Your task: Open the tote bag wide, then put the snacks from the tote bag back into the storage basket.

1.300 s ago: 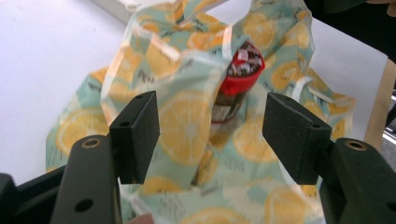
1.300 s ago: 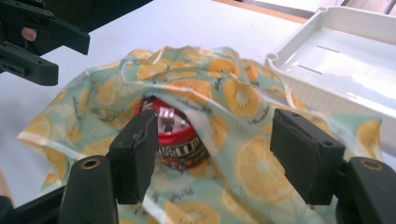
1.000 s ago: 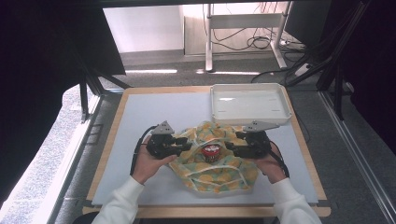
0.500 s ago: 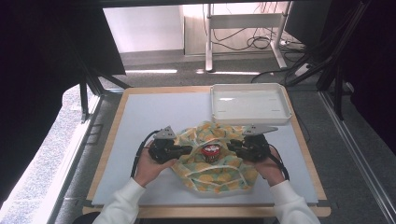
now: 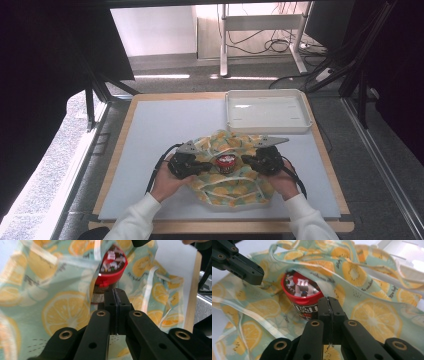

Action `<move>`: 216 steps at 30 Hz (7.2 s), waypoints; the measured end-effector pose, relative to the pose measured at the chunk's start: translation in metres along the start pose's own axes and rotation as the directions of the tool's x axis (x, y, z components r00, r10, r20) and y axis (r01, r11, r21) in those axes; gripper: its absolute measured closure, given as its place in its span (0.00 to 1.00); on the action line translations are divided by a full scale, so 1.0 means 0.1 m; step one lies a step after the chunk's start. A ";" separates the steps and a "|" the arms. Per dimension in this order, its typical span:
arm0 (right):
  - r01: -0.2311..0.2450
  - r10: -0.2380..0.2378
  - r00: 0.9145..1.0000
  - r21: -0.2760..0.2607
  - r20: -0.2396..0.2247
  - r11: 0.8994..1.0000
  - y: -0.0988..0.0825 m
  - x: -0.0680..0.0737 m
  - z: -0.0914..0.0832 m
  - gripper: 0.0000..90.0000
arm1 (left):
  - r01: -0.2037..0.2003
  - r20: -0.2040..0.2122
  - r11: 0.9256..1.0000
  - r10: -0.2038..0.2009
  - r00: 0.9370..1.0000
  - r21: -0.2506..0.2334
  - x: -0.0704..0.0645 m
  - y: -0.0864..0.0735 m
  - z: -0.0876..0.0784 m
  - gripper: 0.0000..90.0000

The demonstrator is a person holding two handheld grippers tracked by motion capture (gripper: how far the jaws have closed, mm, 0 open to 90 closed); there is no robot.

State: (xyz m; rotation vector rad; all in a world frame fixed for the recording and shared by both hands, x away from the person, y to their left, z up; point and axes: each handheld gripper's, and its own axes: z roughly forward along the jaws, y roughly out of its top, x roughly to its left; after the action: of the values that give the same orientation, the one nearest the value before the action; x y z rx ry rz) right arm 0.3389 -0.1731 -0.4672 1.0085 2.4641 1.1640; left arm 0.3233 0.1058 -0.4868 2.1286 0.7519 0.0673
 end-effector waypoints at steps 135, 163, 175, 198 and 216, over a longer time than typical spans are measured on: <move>0.032 -0.035 0.994 -0.030 -0.102 0.999 -0.17 0.36 0.08 0.99 | 0.128 -0.051 0.990 -0.130 0.990 -0.055 0.58 0.19 -0.06 1.00; 0.014 -0.018 0.998 -0.059 -0.059 0.998 -0.11 0.11 -0.05 0.80 | 0.136 -0.139 0.983 -0.153 0.978 -0.125 0.40 -0.28 -0.51 0.65; 0.001 -0.004 0.999 -0.056 -0.053 0.998 -0.05 0.08 -0.05 0.45 | 0.133 -0.156 0.984 -0.150 0.976 -0.117 0.40 -0.28 -0.47 0.43; 0.042 -0.042 0.998 -0.009 -0.043 0.999 0.53 0.18 0.19 0.24 | 0.138 -0.157 0.983 -0.157 0.975 -0.123 0.42 -0.28 -0.45 0.41; 0.071 -0.069 0.997 0.135 -0.021 0.988 0.35 0.24 0.52 0.17 | 0.141 -0.152 0.984 -0.156 0.976 -0.106 0.44 -0.30 -0.40 0.41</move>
State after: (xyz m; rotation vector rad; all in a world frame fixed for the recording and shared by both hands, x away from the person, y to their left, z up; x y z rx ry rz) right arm 0.3631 -0.1104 -0.4732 0.9421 2.5986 0.9992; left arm 0.3320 0.1717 -0.4931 1.9877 0.9810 0.1919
